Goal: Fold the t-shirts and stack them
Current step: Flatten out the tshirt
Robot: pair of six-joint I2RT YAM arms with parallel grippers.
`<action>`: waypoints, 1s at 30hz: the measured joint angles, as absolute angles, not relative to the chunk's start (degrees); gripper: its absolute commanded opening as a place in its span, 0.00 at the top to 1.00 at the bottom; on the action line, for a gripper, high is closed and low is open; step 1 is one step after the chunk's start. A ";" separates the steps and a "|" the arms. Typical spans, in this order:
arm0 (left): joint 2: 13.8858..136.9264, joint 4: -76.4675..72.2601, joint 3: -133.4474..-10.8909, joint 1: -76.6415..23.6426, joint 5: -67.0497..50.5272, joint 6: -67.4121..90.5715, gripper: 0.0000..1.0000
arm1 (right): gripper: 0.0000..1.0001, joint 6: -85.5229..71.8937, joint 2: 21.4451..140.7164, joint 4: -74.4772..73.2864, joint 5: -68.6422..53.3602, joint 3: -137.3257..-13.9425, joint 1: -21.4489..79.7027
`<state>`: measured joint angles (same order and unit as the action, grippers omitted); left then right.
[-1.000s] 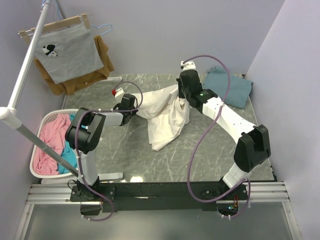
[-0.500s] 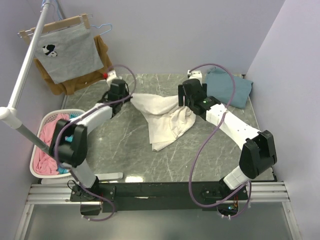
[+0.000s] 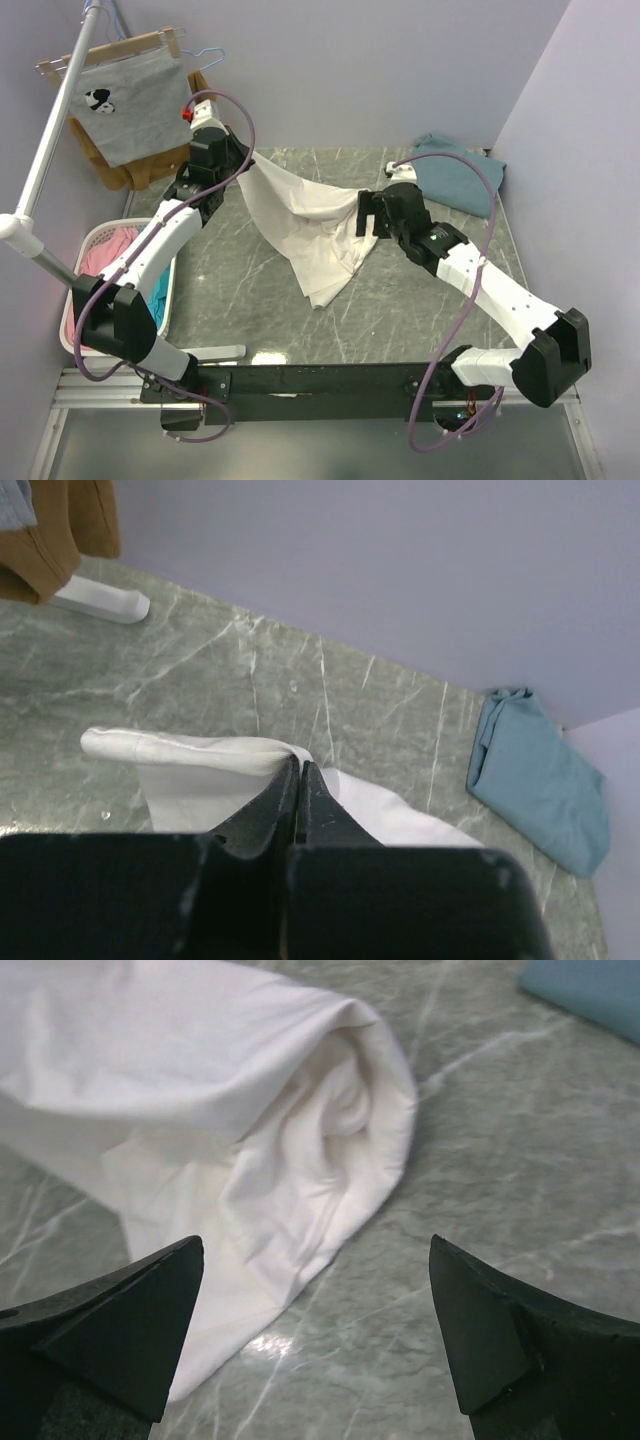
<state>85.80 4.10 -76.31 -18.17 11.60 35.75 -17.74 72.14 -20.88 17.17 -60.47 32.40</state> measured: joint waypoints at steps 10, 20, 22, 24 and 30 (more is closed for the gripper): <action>86.08 7.09 -76.82 -18.13 11.14 35.46 0.99 | 0.02 -18.26 75.79 -19.14 4.89 -58.43 33.04; 86.06 7.86 -76.75 -18.02 11.16 35.29 0.99 | 0.16 -21.19 87.88 -13.98 1.48 -56.58 35.20; 86.06 8.01 -76.73 -18.02 11.14 35.29 0.99 | 0.19 -21.39 91.15 -13.34 1.98 -57.01 35.55; 86.06 8.01 -76.51 -18.02 11.16 35.31 0.99 | 0.29 -21.41 94.32 -12.99 2.24 -57.93 35.66; 86.00 8.12 -75.44 -17.96 11.18 35.29 0.99 | 1.00 -20.49 99.66 -13.34 5.26 -60.71 35.77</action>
<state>86.00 8.12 -75.44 -17.96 11.18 35.29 -20.49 99.66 -13.34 5.26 -60.71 35.77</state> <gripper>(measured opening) 0.019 0.243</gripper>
